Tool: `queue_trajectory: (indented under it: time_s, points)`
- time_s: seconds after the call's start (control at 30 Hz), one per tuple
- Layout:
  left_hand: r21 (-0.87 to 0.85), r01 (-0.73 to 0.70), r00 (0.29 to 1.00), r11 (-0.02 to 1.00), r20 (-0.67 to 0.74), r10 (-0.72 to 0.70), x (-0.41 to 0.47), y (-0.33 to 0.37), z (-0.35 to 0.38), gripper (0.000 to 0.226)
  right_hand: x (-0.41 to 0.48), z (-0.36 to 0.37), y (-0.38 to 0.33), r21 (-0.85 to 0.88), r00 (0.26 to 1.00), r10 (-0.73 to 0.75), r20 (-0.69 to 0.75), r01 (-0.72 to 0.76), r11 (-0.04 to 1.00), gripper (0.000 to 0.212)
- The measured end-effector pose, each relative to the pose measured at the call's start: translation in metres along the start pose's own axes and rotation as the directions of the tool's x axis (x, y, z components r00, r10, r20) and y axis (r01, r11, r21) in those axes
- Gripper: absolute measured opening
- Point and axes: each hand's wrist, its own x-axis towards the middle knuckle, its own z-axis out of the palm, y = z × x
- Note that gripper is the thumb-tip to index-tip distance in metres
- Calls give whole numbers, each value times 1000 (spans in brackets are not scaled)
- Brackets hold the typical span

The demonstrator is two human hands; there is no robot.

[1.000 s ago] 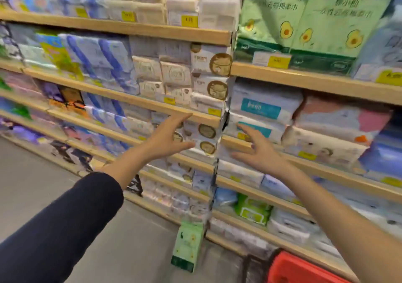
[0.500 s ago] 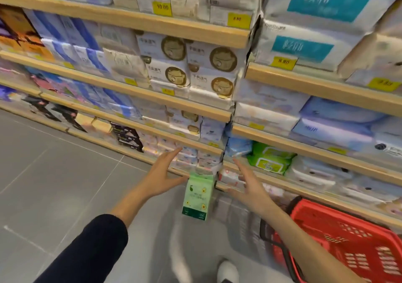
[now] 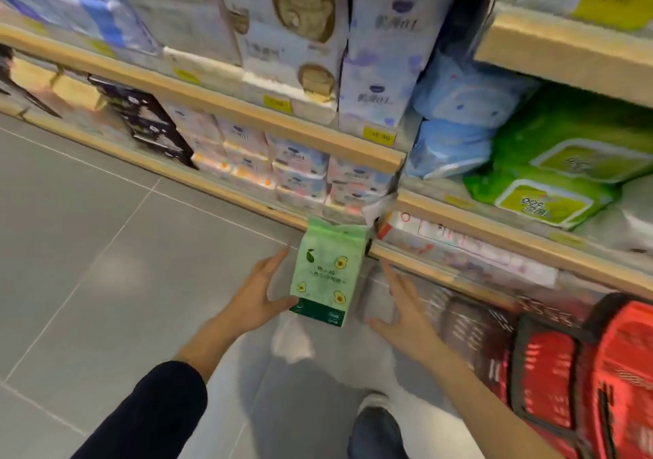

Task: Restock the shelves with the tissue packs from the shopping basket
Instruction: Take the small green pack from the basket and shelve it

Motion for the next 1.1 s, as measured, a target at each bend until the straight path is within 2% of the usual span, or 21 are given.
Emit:
queue_trajectory:
  time_s: [0.13, 0.3, 0.47, 0.7, 0.93, 1.1]
  points:
    - [6, -8, 1000, 1000, 22, 8, 38, -57, 43, 91, 35, 43, 59, 12, 1000, -15, -6, 15, 1000, 89]
    - [19, 8, 1000, 1000, -18, -8, 84, -116, 83, 97, 75, 90, 126, -45, 997, -73, 6, 73, 996, 93]
    - [-35, -96, 995, 995, -12, 96, 110, -148, 115, 108, 106, 124, 167, -49, 996, -87, -19, 85, 995, 106]
    - [-25, -143, 988, 989, -62, 141, 127, -167, 145, 126, 126, 150, 185, 0, 979, -169, -114, 170, 985, 110]
    - [11, -166, 981, 986, -104, 166, 120, -160, 146, 121, 124, 148, 178, -22, 972, -189, -140, 188, 982, 109]
    - [8, -151, 978, 989, -147, 150, 103, -135, 126, 121, 114, 126, 146, -50, 960, -246, -133, 241, 969, 110]
